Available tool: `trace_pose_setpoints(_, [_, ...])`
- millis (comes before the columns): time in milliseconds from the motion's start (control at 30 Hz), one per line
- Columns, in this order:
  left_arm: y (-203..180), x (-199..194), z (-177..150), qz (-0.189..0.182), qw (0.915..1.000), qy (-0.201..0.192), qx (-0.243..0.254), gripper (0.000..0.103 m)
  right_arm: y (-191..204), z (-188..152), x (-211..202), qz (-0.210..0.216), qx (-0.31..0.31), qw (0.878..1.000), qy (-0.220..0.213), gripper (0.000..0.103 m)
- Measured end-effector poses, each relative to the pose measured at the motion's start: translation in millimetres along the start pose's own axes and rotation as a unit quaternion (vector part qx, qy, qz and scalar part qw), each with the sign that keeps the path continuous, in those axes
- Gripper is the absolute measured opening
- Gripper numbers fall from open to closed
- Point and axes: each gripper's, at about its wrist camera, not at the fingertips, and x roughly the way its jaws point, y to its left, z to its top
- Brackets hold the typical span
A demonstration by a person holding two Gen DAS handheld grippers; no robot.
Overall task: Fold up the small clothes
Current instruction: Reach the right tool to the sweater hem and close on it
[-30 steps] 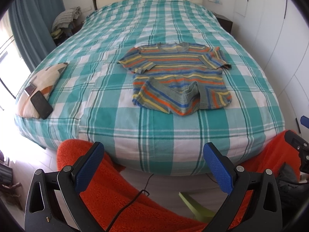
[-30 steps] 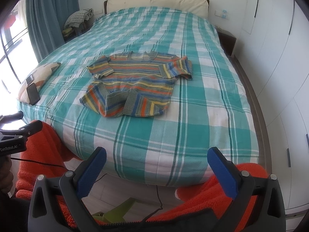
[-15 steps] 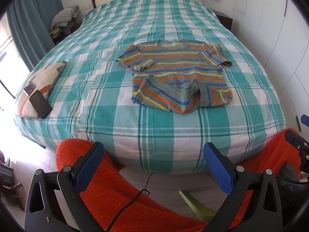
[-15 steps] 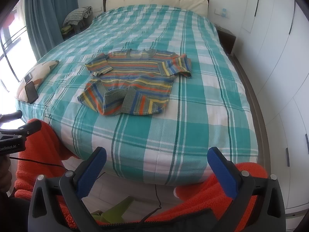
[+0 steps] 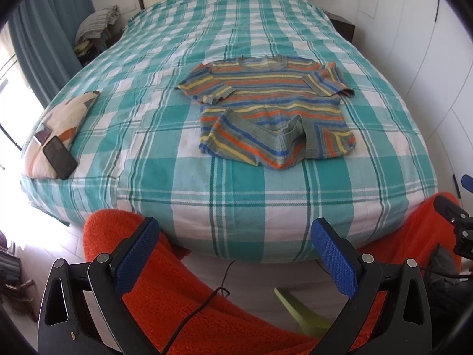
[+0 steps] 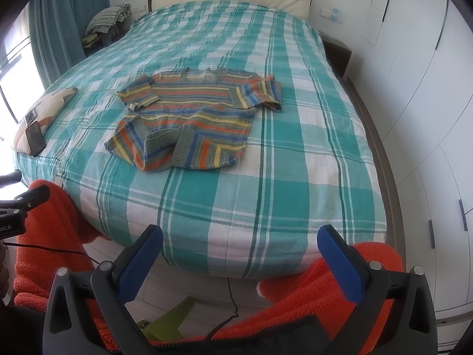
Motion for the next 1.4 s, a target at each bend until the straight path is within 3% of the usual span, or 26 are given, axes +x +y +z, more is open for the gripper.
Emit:
trace_pose_setpoints(700, [-1.5, 10.2, -4.7, -0.003, 0.9998, 0.02, -0.001, 0.102, -2.0, -2.1, 15.2, -0.009, 0.003, 1.0, 0.029, 0.103])
trace_pose_setpoints(867, [2.6, 15.2, -2.6, -0.005, 0.9994, 0.033, -0.012, 0.102, -8.4, 9.1, 20.8, 0.003, -0.008, 1.0, 0.011, 0.103])
trace_pose_setpoints(1000, [13.0, 14.5, -0.2, -0.002, 0.999, 0.033, -0.031, 0.102, -22.0, 33.8, 44.7, 0.03, -0.011, 0.999, -0.007, 0.103])
trace_pose_setpoints(1100, [23.4, 17.0, 0.1, 0.004, 0.998, 0.036, -0.052, 0.102, -29.6, 48.3, 81.6, 0.092, 0.033, 0.995, 0.007, 0.103])
trace_pose_setpoints(1200, [31.0, 18.5, -0.6, 0.003, 0.9969, 0.039, -0.068, 0.102, -24.8, 53.6, 125.8, 0.176, 0.097, 0.979, 0.043, 0.103])
trace_pose_setpoints(1300, [32.1, 16.7, -3.1, 0.002, 0.9966, 0.038, -0.073, 0.102, -14.8, 47.4, 176.9, 0.282, 0.202, 0.935, 0.074, 0.102])
trace_pose_setpoints(1400, [32.6, 17.1, -2.8, 0.001, 0.9966, 0.039, -0.073, 0.102, -8.3, 38.5, 225.5, 0.324, 0.31, 0.888, 0.098, 0.081])
